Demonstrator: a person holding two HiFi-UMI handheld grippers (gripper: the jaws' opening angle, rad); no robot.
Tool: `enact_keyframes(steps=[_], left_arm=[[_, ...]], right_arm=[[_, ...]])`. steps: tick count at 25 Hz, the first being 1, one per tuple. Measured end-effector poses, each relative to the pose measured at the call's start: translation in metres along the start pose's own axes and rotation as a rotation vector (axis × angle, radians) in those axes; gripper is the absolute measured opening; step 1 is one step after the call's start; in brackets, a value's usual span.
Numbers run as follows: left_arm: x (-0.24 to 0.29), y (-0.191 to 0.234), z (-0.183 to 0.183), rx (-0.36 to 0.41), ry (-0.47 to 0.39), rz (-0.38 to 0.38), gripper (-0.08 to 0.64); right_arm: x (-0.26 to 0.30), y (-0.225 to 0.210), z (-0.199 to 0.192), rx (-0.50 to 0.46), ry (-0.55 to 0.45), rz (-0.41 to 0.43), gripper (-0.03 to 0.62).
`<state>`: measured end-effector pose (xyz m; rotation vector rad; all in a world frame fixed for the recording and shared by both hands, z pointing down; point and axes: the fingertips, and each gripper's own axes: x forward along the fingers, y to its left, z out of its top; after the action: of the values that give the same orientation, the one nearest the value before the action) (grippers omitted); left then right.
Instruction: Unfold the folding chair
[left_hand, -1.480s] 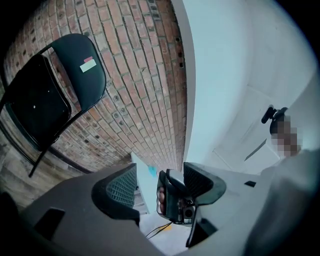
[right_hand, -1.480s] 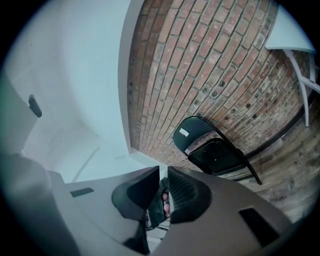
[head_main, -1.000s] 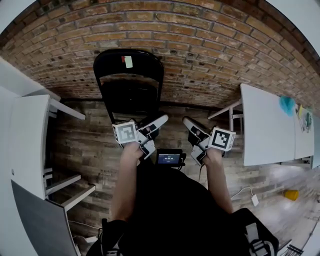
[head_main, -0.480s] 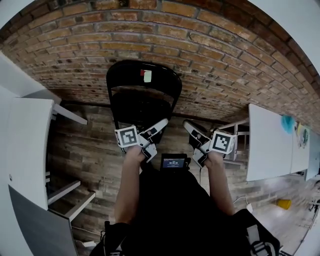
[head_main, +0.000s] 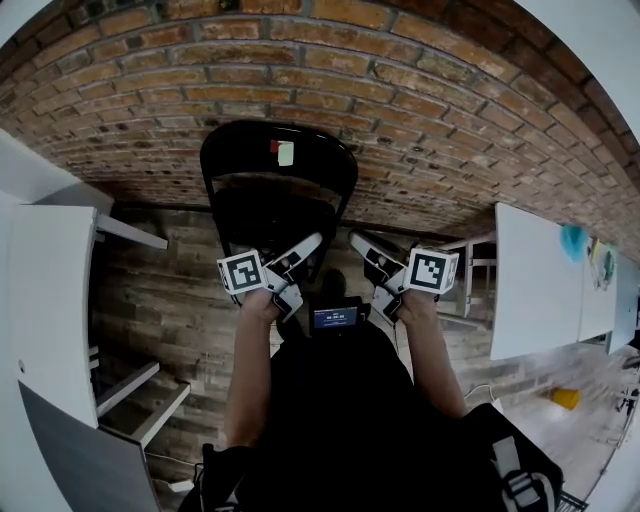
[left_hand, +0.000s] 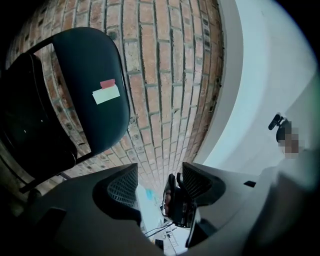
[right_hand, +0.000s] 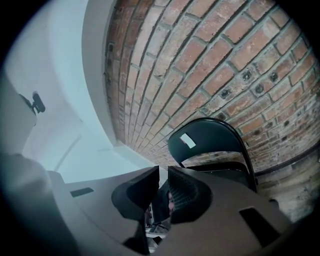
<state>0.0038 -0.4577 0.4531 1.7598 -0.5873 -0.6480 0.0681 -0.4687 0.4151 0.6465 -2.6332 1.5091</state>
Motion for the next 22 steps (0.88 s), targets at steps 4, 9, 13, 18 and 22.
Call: enact_keyframes(steps=[4, 9, 13, 18, 22], left_arm=[[0.015, 0.012, 0.016, 0.015, -0.018, 0.036, 0.305], [0.047, 0.021, 0.041, 0.027, -0.067, 0.049, 0.305], [0.073, 0.032, 0.049, 0.047, -0.073, 0.071, 0.305], [0.077, 0.047, 0.059, 0.041, -0.173, 0.108, 0.307], [0.069, 0.061, 0.067, 0.038, -0.251, 0.131, 0.307]], right_arm=[[0.011, -0.026, 0.016, 0.022, 0.034, 0.001, 0.037], [0.026, -0.043, 0.048, 0.049, 0.076, 0.081, 0.045], [0.027, -0.073, 0.07, 0.055, 0.112, 0.083, 0.083], [0.035, -0.09, 0.084, 0.026, 0.189, 0.107, 0.129], [0.044, -0.103, 0.085, -0.024, 0.24, 0.1, 0.169]])
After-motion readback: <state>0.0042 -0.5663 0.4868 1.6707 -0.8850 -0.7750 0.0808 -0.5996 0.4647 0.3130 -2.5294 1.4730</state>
